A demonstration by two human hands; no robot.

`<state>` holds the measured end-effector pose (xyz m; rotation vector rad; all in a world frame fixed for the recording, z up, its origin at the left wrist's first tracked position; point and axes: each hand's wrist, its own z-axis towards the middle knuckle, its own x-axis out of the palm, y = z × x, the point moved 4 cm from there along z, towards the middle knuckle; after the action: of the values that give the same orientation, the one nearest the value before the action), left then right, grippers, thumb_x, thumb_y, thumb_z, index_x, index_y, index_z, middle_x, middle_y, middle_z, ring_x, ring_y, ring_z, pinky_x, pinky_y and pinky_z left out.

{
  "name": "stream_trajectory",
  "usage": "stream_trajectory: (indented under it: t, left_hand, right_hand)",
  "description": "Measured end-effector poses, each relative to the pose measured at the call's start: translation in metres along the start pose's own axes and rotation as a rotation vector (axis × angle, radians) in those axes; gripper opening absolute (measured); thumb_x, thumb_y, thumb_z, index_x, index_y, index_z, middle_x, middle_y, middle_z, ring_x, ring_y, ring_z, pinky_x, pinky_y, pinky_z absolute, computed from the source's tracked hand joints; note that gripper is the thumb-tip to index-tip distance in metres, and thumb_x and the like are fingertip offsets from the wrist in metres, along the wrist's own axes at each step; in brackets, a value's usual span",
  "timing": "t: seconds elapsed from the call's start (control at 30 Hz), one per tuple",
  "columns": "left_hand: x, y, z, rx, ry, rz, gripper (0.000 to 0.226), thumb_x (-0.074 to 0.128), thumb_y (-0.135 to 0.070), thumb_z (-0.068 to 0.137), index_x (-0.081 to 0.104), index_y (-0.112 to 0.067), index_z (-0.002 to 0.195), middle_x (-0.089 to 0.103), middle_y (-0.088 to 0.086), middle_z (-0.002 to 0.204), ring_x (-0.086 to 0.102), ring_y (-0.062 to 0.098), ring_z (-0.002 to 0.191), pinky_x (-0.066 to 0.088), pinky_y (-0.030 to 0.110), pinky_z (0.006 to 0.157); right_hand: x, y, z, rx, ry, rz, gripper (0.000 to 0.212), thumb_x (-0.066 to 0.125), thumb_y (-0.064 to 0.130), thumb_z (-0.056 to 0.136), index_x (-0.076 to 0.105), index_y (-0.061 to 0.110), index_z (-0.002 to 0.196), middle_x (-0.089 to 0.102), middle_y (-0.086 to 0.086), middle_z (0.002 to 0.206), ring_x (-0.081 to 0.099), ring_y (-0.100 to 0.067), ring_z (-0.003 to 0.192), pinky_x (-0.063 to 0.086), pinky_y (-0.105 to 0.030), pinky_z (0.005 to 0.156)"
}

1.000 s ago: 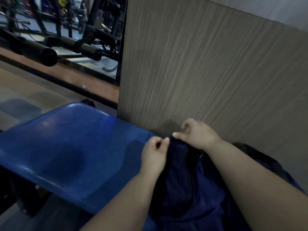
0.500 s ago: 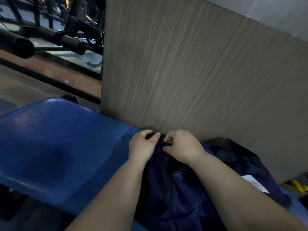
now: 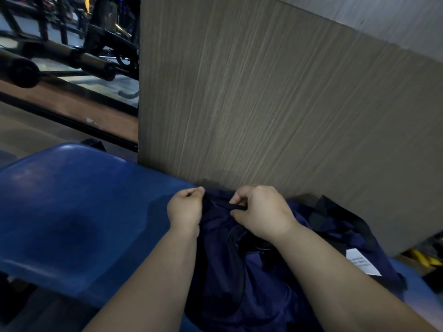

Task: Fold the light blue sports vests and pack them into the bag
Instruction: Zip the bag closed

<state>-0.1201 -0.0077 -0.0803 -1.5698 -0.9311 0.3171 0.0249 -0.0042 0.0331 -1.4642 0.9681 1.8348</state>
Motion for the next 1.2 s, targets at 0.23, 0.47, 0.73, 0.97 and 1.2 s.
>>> stream_trajectory:
  t: [0.23, 0.47, 0.73, 0.97, 1.2]
  left_hand:
    - [0.002, -0.001, 0.002, 0.135, -0.039, 0.309, 0.031, 0.063, -0.028, 0.091, 0.058, -0.019, 0.121, 0.057, 0.003, 0.126, 0.054, 0.024, 0.117, 0.044, 0.037, 0.1]
    - [0.042, -0.051, -0.073, 0.537, 0.478, 0.579, 0.048, 0.047, -0.076, 0.068, 0.065, -0.047, 0.103, 0.065, -0.021, 0.112, 0.057, 0.002, 0.11, 0.043, 0.04, 0.103]
    - [0.057, -0.028, -0.146, 0.843, 0.832, 1.303, 0.077, 0.05, -0.07, 0.083, 0.013, -0.052, 0.148, 0.0, -0.025, 0.158, 0.005, -0.001, 0.143, -0.01, 0.035, 0.119]
    - [0.051, 0.012, -0.132, 0.744, 0.951, 1.4, 0.08, -0.003, -0.095, 0.057, -0.01, -0.066, 0.131, 0.007, -0.016, 0.161, 0.0, 0.001, 0.146, -0.011, 0.027, 0.114]
    - [0.039, -0.008, -0.14, 0.539, 0.863, 0.97, 0.041, 0.051, -0.045, 0.096, 0.038, -0.053, 0.134, 0.034, -0.016, 0.152, 0.027, 0.0, 0.137, 0.017, 0.021, 0.11]
  right_hand:
    - [-0.004, -0.006, 0.002, 0.035, -0.021, 0.016, 0.031, 0.065, 0.043, 0.089, 0.068, 0.028, 0.116, 0.069, 0.008, 0.108, 0.062, -0.013, 0.105, 0.047, -0.026, 0.09]
    - [-0.041, -0.068, -0.031, 0.201, -0.037, -0.107, 0.049, 0.04, 0.059, 0.097, 0.052, 0.034, 0.138, 0.056, -0.003, 0.137, 0.049, -0.025, 0.129, 0.037, -0.043, 0.108]
    - [-0.032, -0.168, -0.086, 0.453, -0.003, 0.052, 0.057, 0.025, 0.067, 0.095, 0.035, 0.045, 0.147, 0.018, 0.011, 0.163, 0.008, -0.017, 0.151, -0.001, -0.061, 0.116]
    - [-0.004, -0.203, -0.1, 0.652, 0.105, 0.211, 0.068, 0.026, 0.072, 0.093, 0.016, 0.043, 0.154, -0.003, 0.01, 0.165, 0.001, -0.02, 0.152, -0.002, -0.062, 0.116]
    - [-0.023, -0.151, -0.131, 0.264, -0.107, 0.569, 0.072, 0.035, 0.077, 0.082, 0.033, 0.044, 0.147, 0.018, 0.014, 0.161, 0.002, -0.005, 0.15, 0.0, -0.051, 0.122]
